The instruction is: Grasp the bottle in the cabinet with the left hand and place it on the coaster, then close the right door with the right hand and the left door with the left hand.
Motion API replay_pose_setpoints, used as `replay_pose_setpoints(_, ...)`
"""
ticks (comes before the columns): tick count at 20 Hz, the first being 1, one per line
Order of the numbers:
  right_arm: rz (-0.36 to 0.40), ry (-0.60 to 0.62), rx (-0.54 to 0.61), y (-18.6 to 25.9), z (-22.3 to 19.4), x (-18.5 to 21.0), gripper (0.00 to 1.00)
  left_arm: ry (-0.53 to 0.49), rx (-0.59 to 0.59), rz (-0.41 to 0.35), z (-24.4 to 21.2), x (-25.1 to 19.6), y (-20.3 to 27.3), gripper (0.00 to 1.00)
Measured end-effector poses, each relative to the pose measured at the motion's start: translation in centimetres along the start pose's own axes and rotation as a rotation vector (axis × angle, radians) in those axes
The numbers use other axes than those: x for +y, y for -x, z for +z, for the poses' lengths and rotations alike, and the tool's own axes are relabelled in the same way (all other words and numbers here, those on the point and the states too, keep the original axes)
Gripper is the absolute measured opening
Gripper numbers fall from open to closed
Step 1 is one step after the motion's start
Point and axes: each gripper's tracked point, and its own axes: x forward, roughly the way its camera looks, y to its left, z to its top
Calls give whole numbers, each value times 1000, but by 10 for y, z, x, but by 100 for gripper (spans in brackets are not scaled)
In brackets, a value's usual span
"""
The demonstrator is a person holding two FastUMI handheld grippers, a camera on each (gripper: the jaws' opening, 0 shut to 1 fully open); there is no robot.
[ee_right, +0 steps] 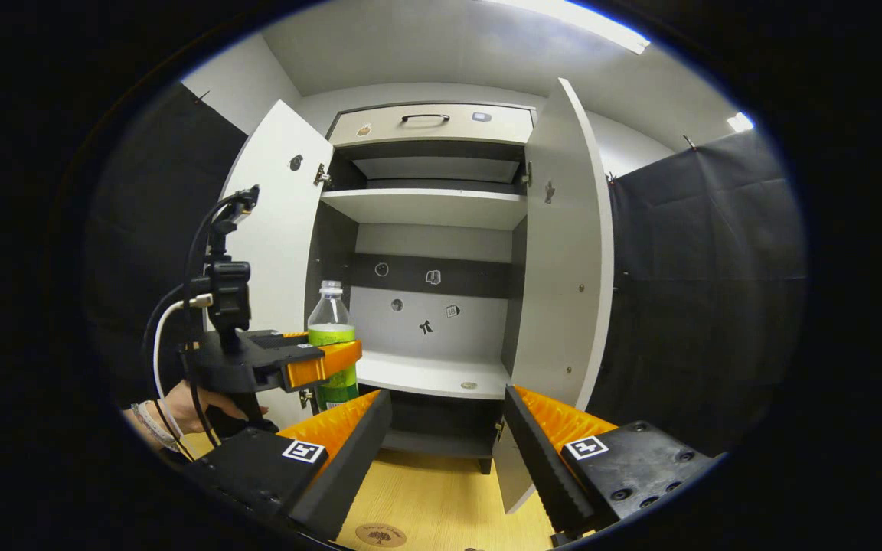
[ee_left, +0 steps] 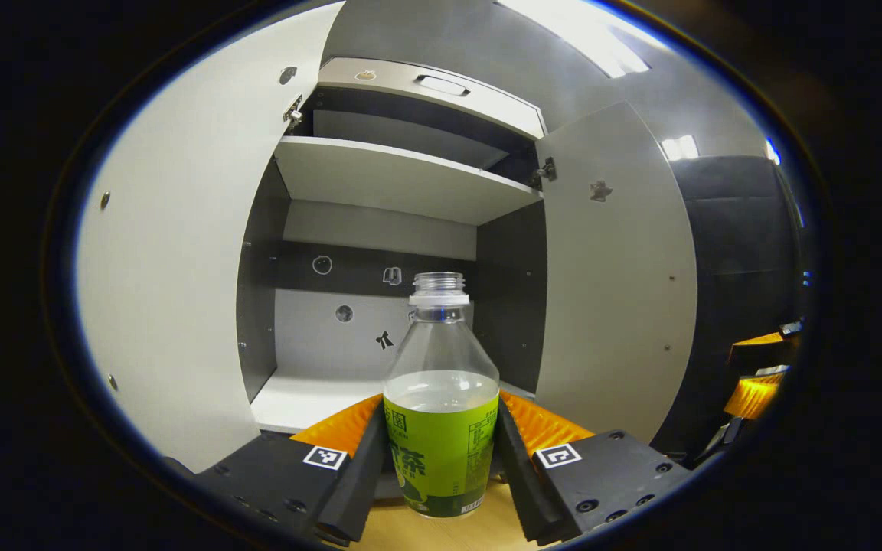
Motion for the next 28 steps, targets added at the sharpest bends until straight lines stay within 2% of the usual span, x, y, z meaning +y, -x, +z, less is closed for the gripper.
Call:
replay_pose_setpoints(5,-13,-37,-5,-5,-2,-21,98,33,38,-31,-42,-23,20,75)
replay_pose_setpoints(8,5,-30,-3,-14,-10,-33,98,47,60,0,-71,-31,29,75)
replay_pose_setpoints(13,122,18,38,-26,-30,-32,98,50,64,66,-121,-51,45,75)
replay_pose_setpoints(18,208,-50,60,-30,-55,-19,98,31,71,87,-173,-75,61,75)
replay_pose_setpoints(21,238,-87,99,-35,-79,-14,98,12,72,88,-205,-86,72,75)
replay_pose_setpoints(28,268,-117,213,-35,-137,-6,98,59,95,105,-264,-86,75,76)
